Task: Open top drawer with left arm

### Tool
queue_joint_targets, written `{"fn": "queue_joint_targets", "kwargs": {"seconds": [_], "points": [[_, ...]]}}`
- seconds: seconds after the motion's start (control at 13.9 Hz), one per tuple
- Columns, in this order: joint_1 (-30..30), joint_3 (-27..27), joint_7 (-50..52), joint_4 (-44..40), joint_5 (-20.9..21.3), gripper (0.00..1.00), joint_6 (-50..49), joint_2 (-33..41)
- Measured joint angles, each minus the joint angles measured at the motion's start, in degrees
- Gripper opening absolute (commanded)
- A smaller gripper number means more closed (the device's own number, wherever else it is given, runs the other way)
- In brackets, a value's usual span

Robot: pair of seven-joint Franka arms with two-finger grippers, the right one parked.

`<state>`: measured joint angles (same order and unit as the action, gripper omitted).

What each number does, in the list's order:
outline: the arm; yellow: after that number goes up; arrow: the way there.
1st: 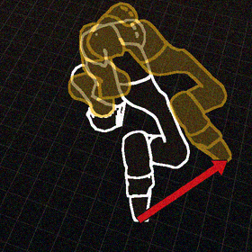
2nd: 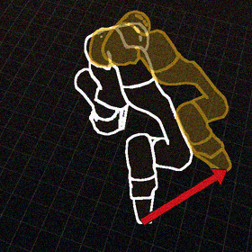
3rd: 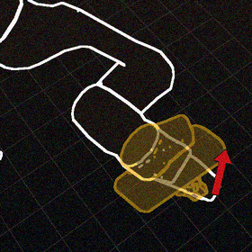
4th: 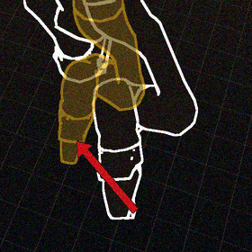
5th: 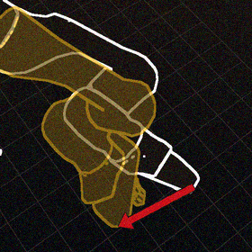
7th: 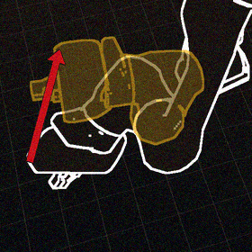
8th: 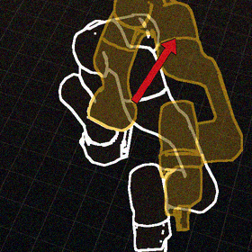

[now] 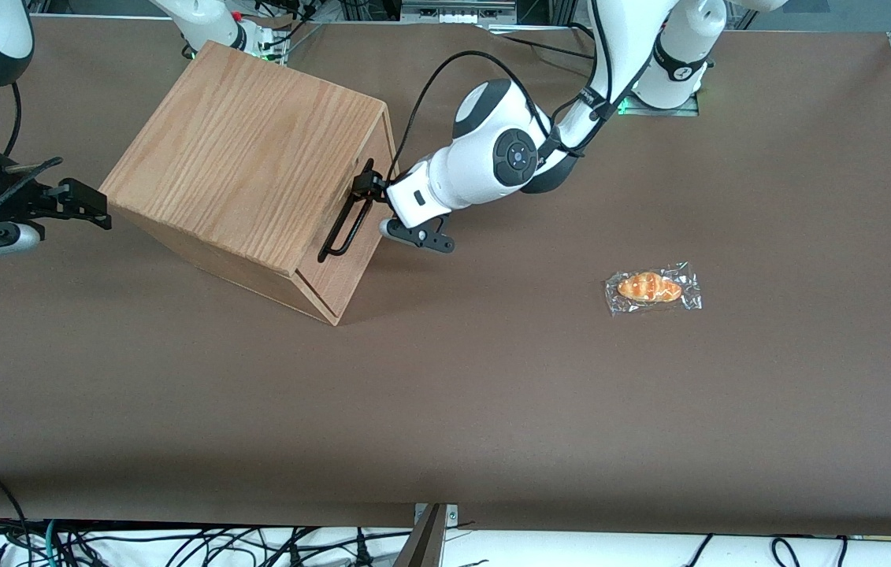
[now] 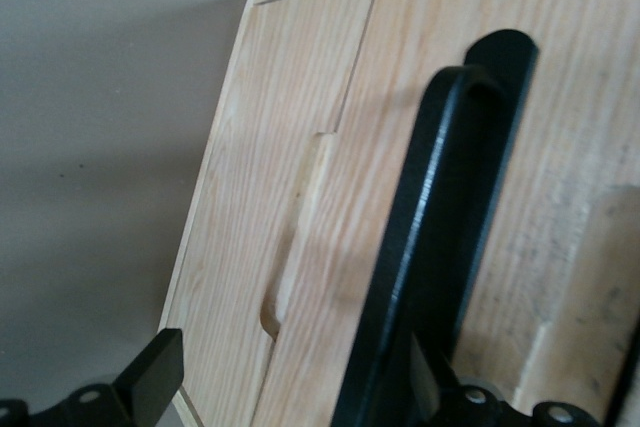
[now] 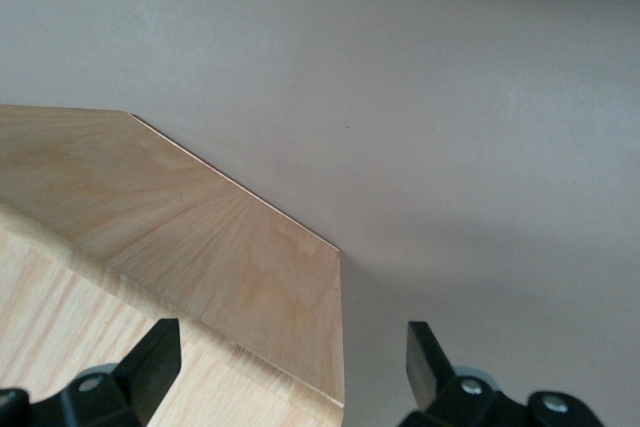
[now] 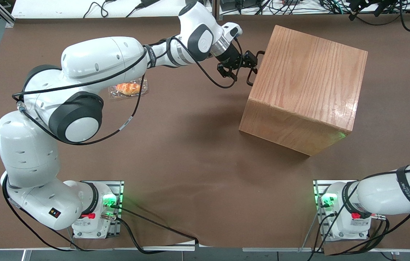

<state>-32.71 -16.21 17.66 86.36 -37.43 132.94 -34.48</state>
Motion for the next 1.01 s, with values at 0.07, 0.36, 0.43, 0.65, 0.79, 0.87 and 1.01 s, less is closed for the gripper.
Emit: {"fn": "queue_joint_targets", "kwargs": {"seconds": [0.07,0.36,0.43,0.65,0.79,0.87,1.01], "points": [[-0.01,0.22,0.0,0.0,0.17,1.0,0.0,-0.11],[-0.15,0.51,-0.01,-0.29,2.08,1.0,0.0,-0.14],[-0.17,0.59,-0.01,-0.4,2.9,1.0,0.0,-0.14],[-0.18,0.74,0.03,-0.79,5.13,1.0,-0.02,-0.13],[-0.01,1.42,0.08,-1.01,6.16,1.0,-0.02,-0.13],[0.29,1.66,0.08,-1.1,6.36,1.0,-0.04,-0.13],[1.18,1.93,0.08,-1.19,6.75,1.0,-0.06,-0.12]]}}
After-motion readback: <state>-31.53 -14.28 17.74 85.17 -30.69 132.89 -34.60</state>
